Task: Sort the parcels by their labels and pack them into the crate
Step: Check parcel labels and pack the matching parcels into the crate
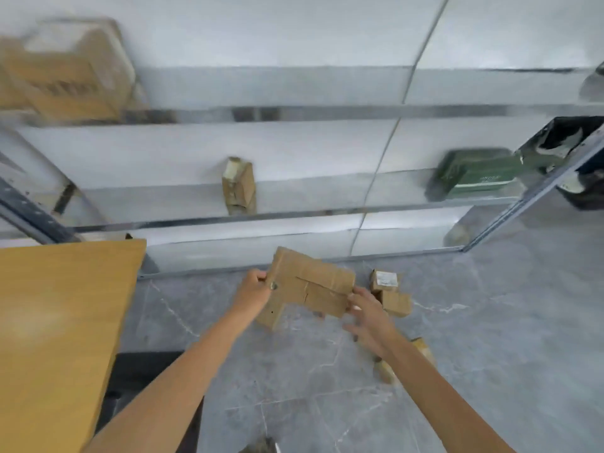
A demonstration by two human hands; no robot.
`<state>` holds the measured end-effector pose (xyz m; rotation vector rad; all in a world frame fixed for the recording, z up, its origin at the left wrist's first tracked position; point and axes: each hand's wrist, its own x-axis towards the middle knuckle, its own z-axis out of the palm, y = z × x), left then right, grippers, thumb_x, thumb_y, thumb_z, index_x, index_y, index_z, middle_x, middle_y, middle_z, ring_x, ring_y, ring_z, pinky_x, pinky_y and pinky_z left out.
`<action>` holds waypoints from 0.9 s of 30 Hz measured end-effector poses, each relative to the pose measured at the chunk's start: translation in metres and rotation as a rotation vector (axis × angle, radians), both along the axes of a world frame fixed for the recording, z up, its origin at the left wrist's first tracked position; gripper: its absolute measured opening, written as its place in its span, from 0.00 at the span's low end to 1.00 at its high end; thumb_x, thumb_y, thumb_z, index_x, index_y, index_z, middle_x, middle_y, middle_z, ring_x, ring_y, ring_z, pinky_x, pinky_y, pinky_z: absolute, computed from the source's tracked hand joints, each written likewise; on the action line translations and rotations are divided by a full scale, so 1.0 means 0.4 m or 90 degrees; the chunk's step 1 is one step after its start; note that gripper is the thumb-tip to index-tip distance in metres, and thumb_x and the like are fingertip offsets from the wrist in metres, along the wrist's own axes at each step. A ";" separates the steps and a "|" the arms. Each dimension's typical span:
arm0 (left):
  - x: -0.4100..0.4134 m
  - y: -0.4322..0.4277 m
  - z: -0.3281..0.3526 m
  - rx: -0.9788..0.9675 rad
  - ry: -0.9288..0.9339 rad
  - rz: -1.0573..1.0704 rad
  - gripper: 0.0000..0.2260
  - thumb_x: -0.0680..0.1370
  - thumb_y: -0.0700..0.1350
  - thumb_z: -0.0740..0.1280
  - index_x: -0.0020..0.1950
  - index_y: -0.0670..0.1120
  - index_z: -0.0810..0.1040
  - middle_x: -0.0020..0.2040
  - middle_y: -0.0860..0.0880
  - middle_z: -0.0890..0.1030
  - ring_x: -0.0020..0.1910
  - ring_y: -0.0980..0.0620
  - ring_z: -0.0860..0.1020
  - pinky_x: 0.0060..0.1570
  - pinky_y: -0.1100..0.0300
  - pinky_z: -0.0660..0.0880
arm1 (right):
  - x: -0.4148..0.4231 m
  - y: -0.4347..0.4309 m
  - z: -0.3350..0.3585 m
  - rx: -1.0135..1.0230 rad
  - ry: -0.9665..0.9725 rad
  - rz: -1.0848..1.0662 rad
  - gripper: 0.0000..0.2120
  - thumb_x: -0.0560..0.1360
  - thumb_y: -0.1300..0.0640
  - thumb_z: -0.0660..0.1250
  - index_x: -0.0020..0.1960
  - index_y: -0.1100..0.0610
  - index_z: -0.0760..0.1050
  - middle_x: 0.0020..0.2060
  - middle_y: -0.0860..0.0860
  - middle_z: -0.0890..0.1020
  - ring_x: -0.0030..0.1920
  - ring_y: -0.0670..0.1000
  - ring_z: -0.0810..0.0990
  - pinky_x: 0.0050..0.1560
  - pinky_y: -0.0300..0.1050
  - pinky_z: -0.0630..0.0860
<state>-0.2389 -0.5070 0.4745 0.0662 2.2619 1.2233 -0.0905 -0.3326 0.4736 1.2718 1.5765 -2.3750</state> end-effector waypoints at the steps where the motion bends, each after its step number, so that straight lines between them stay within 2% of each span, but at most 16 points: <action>1: 0.002 0.005 0.116 0.031 0.009 0.010 0.07 0.77 0.47 0.66 0.50 0.47 0.71 0.42 0.54 0.75 0.43 0.53 0.74 0.46 0.55 0.73 | 0.004 0.013 0.114 0.022 0.033 -0.003 0.10 0.81 0.59 0.57 0.62 0.54 0.68 0.50 0.52 0.77 0.48 0.49 0.76 0.54 0.53 0.70; 4: 0.014 0.003 0.445 0.137 0.037 0.028 0.11 0.77 0.42 0.65 0.59 0.46 0.72 0.49 0.51 0.76 0.51 0.49 0.74 0.58 0.50 0.71 | 0.020 0.036 0.428 0.074 0.120 -0.012 0.09 0.81 0.56 0.57 0.60 0.53 0.69 0.52 0.53 0.77 0.52 0.52 0.77 0.52 0.51 0.71; 6: 0.032 -0.013 0.628 0.190 0.036 0.024 0.12 0.79 0.41 0.61 0.62 0.49 0.72 0.50 0.50 0.76 0.53 0.48 0.75 0.58 0.50 0.70 | 0.030 0.035 0.610 0.103 0.169 -0.025 0.05 0.81 0.55 0.58 0.55 0.53 0.71 0.52 0.54 0.77 0.52 0.53 0.76 0.51 0.51 0.70; 9: 0.071 -0.064 0.836 0.251 0.046 0.047 0.08 0.80 0.50 0.58 0.53 0.52 0.75 0.48 0.51 0.79 0.52 0.48 0.78 0.55 0.51 0.72 | 0.057 0.003 0.821 0.125 0.221 -0.033 0.06 0.81 0.51 0.57 0.49 0.52 0.70 0.48 0.51 0.78 0.50 0.51 0.77 0.53 0.51 0.70; 11: 0.100 -0.107 0.931 0.276 0.056 0.063 0.12 0.79 0.58 0.57 0.49 0.51 0.74 0.47 0.52 0.80 0.50 0.51 0.78 0.51 0.51 0.75 | 0.081 -0.029 0.912 0.141 0.253 -0.039 0.09 0.81 0.48 0.58 0.48 0.53 0.71 0.45 0.48 0.80 0.48 0.49 0.78 0.52 0.51 0.72; 14: 0.159 -0.179 1.017 0.293 0.074 0.102 0.20 0.75 0.64 0.60 0.47 0.47 0.71 0.47 0.49 0.77 0.48 0.51 0.78 0.51 0.49 0.78 | 0.130 -0.106 0.993 0.168 0.291 -0.046 0.13 0.80 0.45 0.58 0.48 0.55 0.71 0.46 0.49 0.80 0.51 0.50 0.78 0.54 0.52 0.75; 17: 0.229 -0.270 1.052 0.305 0.135 0.108 0.21 0.72 0.63 0.65 0.45 0.45 0.70 0.50 0.47 0.78 0.53 0.50 0.78 0.55 0.47 0.78 | 0.188 -0.205 1.034 0.196 0.307 -0.058 0.15 0.79 0.46 0.60 0.45 0.58 0.69 0.42 0.49 0.79 0.52 0.50 0.78 0.56 0.53 0.77; 20: 0.283 -0.382 1.063 0.338 0.180 0.069 0.18 0.72 0.60 0.68 0.47 0.46 0.73 0.47 0.51 0.79 0.53 0.49 0.78 0.57 0.47 0.76 | 0.242 -0.307 1.044 0.204 0.336 -0.060 0.14 0.79 0.47 0.60 0.47 0.59 0.69 0.42 0.50 0.80 0.50 0.48 0.79 0.55 0.52 0.78; 23: 0.325 -0.501 1.070 0.409 0.201 0.011 0.08 0.75 0.52 0.68 0.51 0.50 0.76 0.47 0.59 0.82 0.54 0.52 0.80 0.51 0.55 0.80 | 0.283 -0.421 1.048 0.182 0.368 -0.113 0.10 0.78 0.50 0.63 0.47 0.58 0.69 0.44 0.53 0.79 0.46 0.48 0.78 0.47 0.49 0.78; 25: 0.356 -0.582 1.071 0.440 0.200 -0.026 0.09 0.76 0.48 0.67 0.56 0.50 0.77 0.50 0.60 0.82 0.52 0.54 0.81 0.50 0.55 0.81 | 0.302 -0.504 1.047 0.169 0.369 -0.141 0.08 0.77 0.52 0.64 0.51 0.56 0.70 0.46 0.53 0.78 0.45 0.49 0.77 0.42 0.46 0.75; 27: 0.381 -0.661 1.068 0.469 0.184 -0.058 0.12 0.77 0.43 0.66 0.61 0.49 0.76 0.54 0.57 0.81 0.53 0.53 0.81 0.51 0.53 0.81 | 0.318 -0.588 1.046 0.167 0.353 -0.148 0.11 0.77 0.54 0.65 0.58 0.56 0.70 0.52 0.55 0.77 0.46 0.49 0.76 0.41 0.44 0.75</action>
